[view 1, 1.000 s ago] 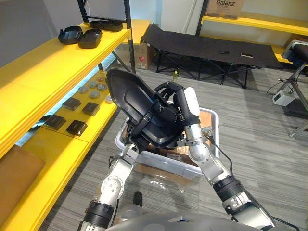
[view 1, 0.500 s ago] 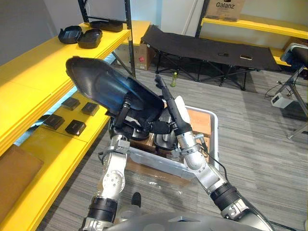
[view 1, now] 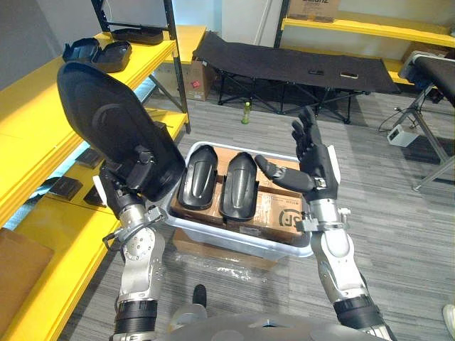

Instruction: Walk over and take three plastic housings, then place them on the shelf

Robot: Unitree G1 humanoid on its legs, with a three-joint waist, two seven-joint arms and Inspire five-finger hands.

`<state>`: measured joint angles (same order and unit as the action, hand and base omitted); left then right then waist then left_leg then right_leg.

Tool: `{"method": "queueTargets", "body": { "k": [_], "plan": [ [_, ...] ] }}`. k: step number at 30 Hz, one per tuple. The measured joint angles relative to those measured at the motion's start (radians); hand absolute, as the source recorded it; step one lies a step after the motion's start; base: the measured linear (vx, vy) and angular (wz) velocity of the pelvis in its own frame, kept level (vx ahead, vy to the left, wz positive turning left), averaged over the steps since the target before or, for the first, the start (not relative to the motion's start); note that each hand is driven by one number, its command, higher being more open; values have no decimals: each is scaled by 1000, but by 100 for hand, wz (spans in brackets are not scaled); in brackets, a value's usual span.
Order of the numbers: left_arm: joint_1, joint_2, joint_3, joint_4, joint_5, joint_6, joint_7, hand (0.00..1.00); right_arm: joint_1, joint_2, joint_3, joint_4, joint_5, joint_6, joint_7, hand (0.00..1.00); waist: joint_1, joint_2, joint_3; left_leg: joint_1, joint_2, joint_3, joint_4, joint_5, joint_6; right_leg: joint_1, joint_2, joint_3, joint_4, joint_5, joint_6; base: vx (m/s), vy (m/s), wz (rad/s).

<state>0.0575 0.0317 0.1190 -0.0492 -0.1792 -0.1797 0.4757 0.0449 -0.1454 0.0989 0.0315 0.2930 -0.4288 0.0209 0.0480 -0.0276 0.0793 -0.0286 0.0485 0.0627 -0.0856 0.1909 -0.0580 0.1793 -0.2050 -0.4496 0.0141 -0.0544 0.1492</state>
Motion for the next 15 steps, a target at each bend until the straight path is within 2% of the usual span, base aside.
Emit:
{"method": "queueTargets", "body": {
  "k": [6, 8, 11, 15],
  "plan": [
    [50, -25, 45, -16, 12, -33, -22, 0, 75, 60, -91, 10, 69, 83, 39, 100, -17, -1, 1, 1, 8, 41, 0, -13, -2, -25, -1, 42, 2, 1, 0, 28, -19, -21],
    [110, -25, 65, -41, -27, -37, -71, 0, 120, 71, -144, 40, 67, 128, 38, 100, -30, -1, 1, 8, 16, 73, 0, -21, -3, -41, 0, 78, 1, 7, -3, 29, -29, -45],
    [143, -26, 81, -41, -65, -42, -154, 0, 145, 71, -193, 97, 65, 171, 40, 100, -37, -1, 1, 22, 17, 93, 0, -31, -5, -41, -1, 100, 0, 8, -4, 10, -16, -24],
    [162, -26, 90, -42, -92, -45, -244, 0, 169, 71, -203, 120, 66, 182, 40, 100, -51, 1, 2, 29, 18, 102, 0, -36, -7, -41, -1, 109, -2, 8, -4, -7, -11, -9]
  ]
}}
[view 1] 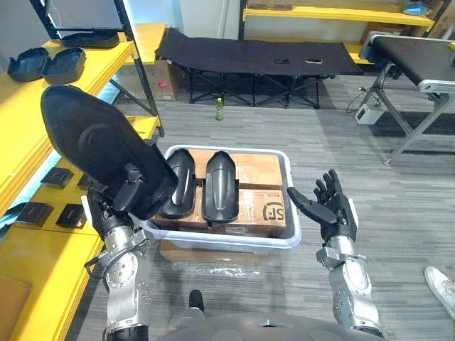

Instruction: Walk over and take three plastic housings, then place them on the shelf

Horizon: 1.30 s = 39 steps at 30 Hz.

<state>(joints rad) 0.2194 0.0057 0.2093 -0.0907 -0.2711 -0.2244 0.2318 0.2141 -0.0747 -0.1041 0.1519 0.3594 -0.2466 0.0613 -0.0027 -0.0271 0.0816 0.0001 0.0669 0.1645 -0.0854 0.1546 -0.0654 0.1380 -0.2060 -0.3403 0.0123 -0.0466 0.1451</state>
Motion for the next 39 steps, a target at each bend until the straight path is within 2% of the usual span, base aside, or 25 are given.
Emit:
{"method": "queueTargets", "body": {
  "k": [7, 9, 12, 13, 14, 15, 16, 17, 18, 19, 20, 21, 22, 24, 27, 31, 36, 39],
  "plan": [
    [39, 0, 1, -68, 6, 0, -28, 0, -6, -1, 45, 0, 15, 1, 55, 100, 10, 2, 2, 2, -2, -5, 0, -5, 0, 5, -1, -3, -6, 0, 0, -2, -10, 1],
    [64, -1, -3, -101, 7, 1, -43, 0, -11, -3, 92, 0, 19, 3, 61, 100, 13, 3, 3, -10, -6, -32, 1, -5, 0, 13, 0, -31, -3, -2, -1, 10, -31, 41],
    [114, -9, -25, -141, 9, 1, -71, 0, -21, -9, 165, 0, 19, 24, 62, 100, 34, 14, 18, -26, -17, -108, 1, 13, 4, 43, 2, -119, 13, -15, -6, 13, -55, 81],
    [128, -9, -32, -146, 1, 1, -88, 0, -27, -9, 183, 0, 17, 25, 61, 100, 39, 25, 34, -31, -22, -131, 2, 20, 5, 68, 2, -164, 25, -24, -4, -7, -41, 104],
    [139, -9, -37, -145, -14, 1, -120, 0, -33, -10, 188, 1, 11, 26, 56, 100, 45, 38, 45, -59, -17, -130, 24, -10, 24, 79, -1, -210, 38, -27, -5, -37, -27, 110],
    [143, -8, -40, -145, -24, 1, -138, 0, -33, -11, 188, 0, 6, 26, 52, 100, 47, 42, 48, -87, -4, -87, 70, -29, 36, 82, -2, -234, 42, -25, -5, -55, 33, 118],
    [143, -3, -54, -143, -42, -4, -171, 0, -34, -22, 188, 0, 7, 25, 41, 100, 54, 33, 59, -159, 28, 10, 212, -91, 60, 87, -18, -269, 54, -24, -7, -75, 101, 95],
    [147, -2, -79, -139, -55, -16, -181, 0, -41, -46, 192, 0, 10, 25, 39, 100, 75, 45, 74, -209, 79, 74, 404, -171, 93, 87, -34, -278, 89, -36, -8, -65, 134, 63],
    [152, -2, -91, -139, -60, -18, -182, 0, -46, -61, 194, 0, 10, 25, 40, 100, 86, 61, 73, -209, 95, 86, 469, -202, 76, 86, -46, -272, 120, -55, 1, -56, 155, 13],
    [165, -4, -110, -139, -65, -21, -182, 0, -56, -80, 196, -2, 11, 24, 43, 100, 83, 73, 72, -203, 95, 78, 477, -254, 43, 79, -56, -260, 173, -85, 13, -39, 135, -2],
    [167, 7, -126, -135, -74, -22, -181, 0, -75, -76, 196, 0, 10, 20, 42, 100, 78, 52, 81, -199, 61, 82, 484, -266, 50, 64, -104, -250, 222, -103, 14, -47, 212, 6],
    [162, 15, -136, -137, -74, -22, -180, 0, -95, -64, 197, -6, 4, 13, 43, 100, 79, 39, 92, -207, 46, 91, 490, -277, 67, 50, -127, -244, 243, -106, 7, -35, 183, 2],
    [161, 21, -142, -137, -74, -22, -178, 0, -108, -58, 199, -6, 4, 14, 42, 100, 79, 34, 99, -215, 46, 95, 503, -282, 72, 47, -132, -240, 247, -104, 7, -47, 212, -6],
    [160, 57, -162, -136, -54, -12, -171, 0, -123, -36, 240, -8, 10, 13, 43, 100, 83, 19, 107, -245, 47, 90, 545, -306, 85, 37, -129, -240, 235, -57, 12, -43, 170, -4],
    [150, 84, -156, -136, -37, -10, -164, 0, -120, -27, 285, -32, 4, 13, 54, 100, 92, 20, 107, -246, 39, 81, 530, -308, 91, 36, -125, -240, 217, 1, -4, -23, 125, 9],
    [124, 88, -137, -140, -55, -10, -136, 0, -122, -26, 315, -85, 3, 11, 76, 100, 111, 19, 106, -239, 5, 52, 471, -277, 94, 41, -119, -240, 191, 8, -3, -17, 35, 29],
    [137, 58, -112, -154, -89, -10, -105, 0, -152, -26, 337, -90, 3, -18, 106, 100, 134, 23, 104, -234, -28, -22, 337, -168, 80, 67, -73, -293, 119, 8, -2, -15, -84, 49],
    [196, 6, -115, -190, -89, -3, -108, 0, -169, -31, 365, -88, 2, -25, 109, 100, 141, 26, 103, -193, -36, -87, 205, -63, 65, 91, -35, -343, 104, 7, -4, -19, -108, 55]
  ]
}}
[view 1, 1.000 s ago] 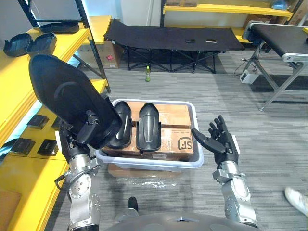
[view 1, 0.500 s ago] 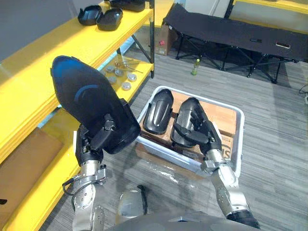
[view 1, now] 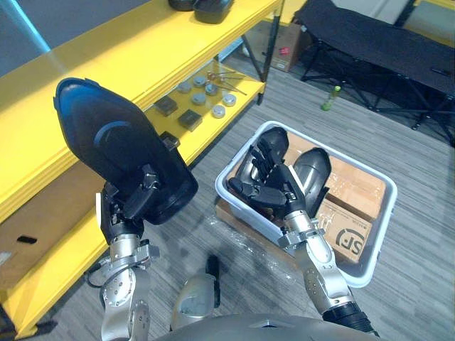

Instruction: Walk over and take three plastic housings, then place them on the shelf

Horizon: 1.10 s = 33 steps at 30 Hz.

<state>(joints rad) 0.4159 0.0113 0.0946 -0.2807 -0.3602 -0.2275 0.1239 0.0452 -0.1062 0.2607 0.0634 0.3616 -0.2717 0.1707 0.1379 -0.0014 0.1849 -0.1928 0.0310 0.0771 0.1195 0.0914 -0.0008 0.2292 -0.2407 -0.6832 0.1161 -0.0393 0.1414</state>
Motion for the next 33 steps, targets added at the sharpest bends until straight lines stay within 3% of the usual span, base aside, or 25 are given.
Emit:
{"method": "queueTargets", "body": {
  "k": [6, 10, 15, 17, 19, 20, 21, 24, 26, 31, 33],
  "plan": [
    [36, -14, 18, -11, -4, 0, -9, 0, -41, -19, 28, 3, 0, -25, 41, 100, 24, 11, -7, 65, 9, -31, -134, 79, -15, 23, 26, -13, -2, -25, -31, -32, -64, 18],
    [34, -14, 31, -12, -25, 0, -40, 0, -40, -19, 27, 10, 0, -30, 47, 100, 22, 16, -11, 77, -9, -35, -203, 119, -8, 35, 27, -51, -3, -55, -20, -47, -10, 26],
    [20, -12, 32, -12, -32, 0, -108, 0, -15, -57, 20, 12, -44, -30, 30, 100, 13, 19, -9, 42, -15, 36, -207, 126, 2, 31, 23, -81, -3, -123, -14, -82, 10, 38],
    [19, -7, 30, -12, -36, -1, -134, 0, -11, -63, -8, 12, -43, -30, 35, 100, -1, 13, -8, 25, -16, 99, -191, 101, 18, 7, -14, -76, 46, -170, -13, -77, 50, 35],
    [12, 4, 30, -12, -40, -2, -154, 0, -5, -55, -41, 11, -43, -37, 36, 100, -13, 16, -6, -11, -12, 116, -117, 105, 46, -22, -14, -7, 115, -221, -15, -47, 28, 37],
    [2, 17, 20, -4, -41, -1, -161, 0, 19, -51, -65, 10, -44, -41, 34, 100, -31, 6, -11, -13, -26, 92, -111, 115, 54, -35, -15, 83, 155, -226, -29, -4, 21, 71],
    [-15, 26, -2, 1, -40, -1, -160, 0, 34, -58, -81, 10, -43, -49, 35, 100, -47, 4, -13, -8, -40, 66, -130, 128, 58, -50, -14, 151, 189, -208, -18, 12, 49, 75],
    [-64, 62, -30, 1, -29, -2, -157, 0, 18, -77, -91, 10, -44, -50, 38, 100, -32, -16, -12, -10, -38, 57, -168, 158, 55, -75, -11, 179, 200, -205, -16, 19, 10, 15],
    [-72, 69, -34, 2, -29, -1, -152, 0, 6, -77, -79, 2, -44, -50, 44, 100, -32, -15, -12, -10, -37, 59, -180, 164, 53, -75, -4, 198, 174, -203, -12, -4, -38, -11],
    [-70, 69, -55, 8, -31, -2, -149, 0, 11, -87, -60, -7, -44, -51, 51, 100, -34, -3, -6, -24, -28, 56, -195, 174, 39, -74, 19, 201, 138, -232, -4, -81, -54, 2],
    [-71, 68, -72, 22, -30, -2, -149, 0, 11, -106, -61, -19, -42, -58, 50, 100, -35, 22, 9, -42, -22, 53, -193, 172, 32, -91, 34, 195, 145, -243, 0, -125, -39, 22]
  ]
}}
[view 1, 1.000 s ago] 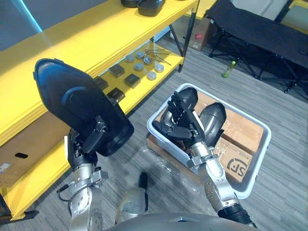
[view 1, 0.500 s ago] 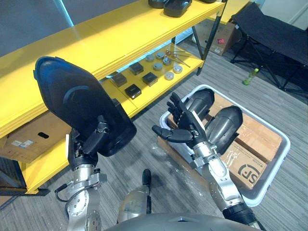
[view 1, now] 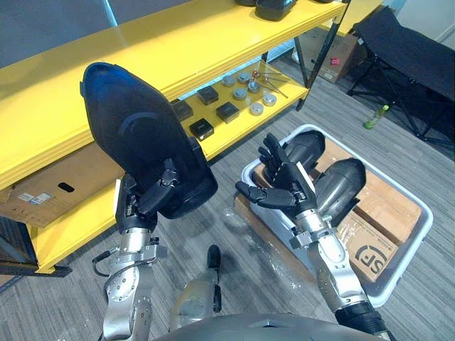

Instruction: Walk over and take three plastic housings, then place them on the shelf

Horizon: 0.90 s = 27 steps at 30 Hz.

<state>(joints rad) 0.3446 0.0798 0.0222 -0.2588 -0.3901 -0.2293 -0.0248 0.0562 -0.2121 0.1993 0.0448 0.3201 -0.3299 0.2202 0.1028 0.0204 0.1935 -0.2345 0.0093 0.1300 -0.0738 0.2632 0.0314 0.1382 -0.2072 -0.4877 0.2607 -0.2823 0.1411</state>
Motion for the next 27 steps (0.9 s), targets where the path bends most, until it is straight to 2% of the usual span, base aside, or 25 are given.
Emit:
{"method": "queueTargets", "body": {
  "k": [1, 2, 4, 6, 10, 11, 12, 13, 14, 15, 17, 18, 19, 21, 23, 24, 25, 26, 27],
  "plan": [
    [-2, 2, -13, 25, 0, -2, 1, 0, 0, -9, 1, -1, 0, -4, 0, 100, 3, 6, 8, -12, 2, 4, 7, -42, -51, -9, 0, -7, 4, 0, -2, -104, 31, 23],
    [-4, 4, -17, 53, -1, -2, 5, 0, -3, -6, 4, -3, 1, -12, 3, 100, 4, -17, 23, -63, 4, 21, 88, -96, -45, -27, -26, -14, 3, 4, -7, -86, 28, 12],
    [6, 6, -16, 80, -1, -2, 21, 0, -11, -10, 17, -4, 1, -26, 4, 100, 21, 11, 42, -104, 27, 14, 300, -155, -9, -33, -20, 0, 31, -2, -4, -30, 3, -10],
    [-4, 8, -12, 97, -2, -3, 49, 0, -26, -4, 32, -3, 0, -31, -6, 100, 18, 7, 65, -151, 34, 1, 392, -198, 3, -42, -27, -1, 67, -8, 9, -3, 24, 3],
    [-7, 7, 8, 97, -11, -3, 69, 0, -72, 16, 50, -2, -1, -32, -35, 100, 55, 9, 97, -213, 52, -6, 607, -341, 13, -5, -27, 0, 91, -37, 28, 69, 110, 0],
    [-4, 7, 15, 97, -12, -3, 68, 0, -71, 21, 50, -2, -1, -32, -40, 100, 63, 9, 97, -213, 50, -5, 638, -366, 17, 11, -33, 0, 94, -48, 24, 103, 158, 12],
    [4, 6, 46, 96, -14, -2, 63, 0, -70, 38, 50, -2, -1, -32, -51, 100, 70, 1, 93, -210, 29, -4, 682, -425, 21, 41, -41, -3, 93, -70, 0, 113, 154, 19],
    [6, 5, 64, 96, -14, -2, 59, 0, -69, 48, 49, -2, -1, -32, -55, 100, 70, -7, 88, -209, 18, -2, 683, -438, 21, 49, -48, -5, 87, -74, -14, 164, 136, 35],
    [6, -4, 97, 95, -15, 0, 53, 0, -69, 56, 45, -3, 1, -33, -57, 100, 67, -6, 84, -209, 7, -4, 681, -449, 29, 42, -55, 12, 117, -31, -52, 208, 172, 34],
    [8, -10, 111, 94, -17, 1, 52, 0, -66, 55, 43, -2, 1, -33, -58, 100, 65, 3, 82, -209, 3, -13, 680, -452, 35, 19, -58, 32, 158, 1, -70, 224, 208, 33],
    [24, -13, 158, 87, -22, 4, 47, 0, -37, 66, 41, -2, 1, -33, -56, 100, 74, 0, 78, -160, -23, -17, 623, -462, 51, -79, -98, 109, 341, 112, -152, 269, 271, 16],
    [26, -13, 163, 86, -23, 7, 48, 0, -31, 71, 39, -2, 1, -33, -54, 100, 74, -1, 78, -142, -32, -18, 603, -463, 52, -102, -101, 137, 387, 121, -142, 300, 260, 11],
    [36, -15, 179, 86, -24, 12, 55, 0, -23, 77, 38, -1, 1, -33, -51, 100, 68, 1, 78, -96, -55, -35, 553, -457, 62, -149, -92, 181, 467, 92, -127, 251, 194, 17],
    [58, -18, 180, 69, -29, 12, 61, 0, -18, 91, 32, -2, 0, -34, -49, 100, 51, 7, 76, -24, -82, -70, 475, -422, 76, -203, -43, 191, 483, 37, -122, 239, 173, 27],
    [54, -27, 157, 55, -37, 12, 63, 0, -8, 89, 8, -10, -1, -35, -53, 100, 29, 22, 66, 46, -111, -131, 381, -387, 88, -281, 36, 186, 402, 12, -141, 234, 112, 76],
    [45, -28, 130, 55, -42, 12, 62, 0, 0, 84, -15, -21, -1, -36, -53, 100, 14, 36, 60, 81, -131, -177, 334, -366, 90, -338, 75, 205, 340, 15, -138, 255, 67, 120],
    [40, -31, 110, 55, -42, 12, 60, 0, 5, 79, -29, -24, -1, -38, -57, 100, -2, 44, 53, 103, -145, -207, 308, -351, 94, -375, 96, 232, 282, 28, -119, 319, 60, 127],
    [37, -36, 94, 56, -40, 12, 57, 0, 13, 73, -43, -28, 0, -39, -60, 100, -11, 48, 51, 130, -165, -236, 296, -338, 113, -399, 107, 268, 235, 46, -97, 285, 26, 130],
    [37, -38, 77, 61, -39, 12, 58, 0, 21, 63, -56, -29, 0, -39, -61, 100, -23, 47, 50, 170, -197, -268, 290, -337, 115, -418, 108, 303, 182, 64, -69, 286, 17, 113]
  ]
}}
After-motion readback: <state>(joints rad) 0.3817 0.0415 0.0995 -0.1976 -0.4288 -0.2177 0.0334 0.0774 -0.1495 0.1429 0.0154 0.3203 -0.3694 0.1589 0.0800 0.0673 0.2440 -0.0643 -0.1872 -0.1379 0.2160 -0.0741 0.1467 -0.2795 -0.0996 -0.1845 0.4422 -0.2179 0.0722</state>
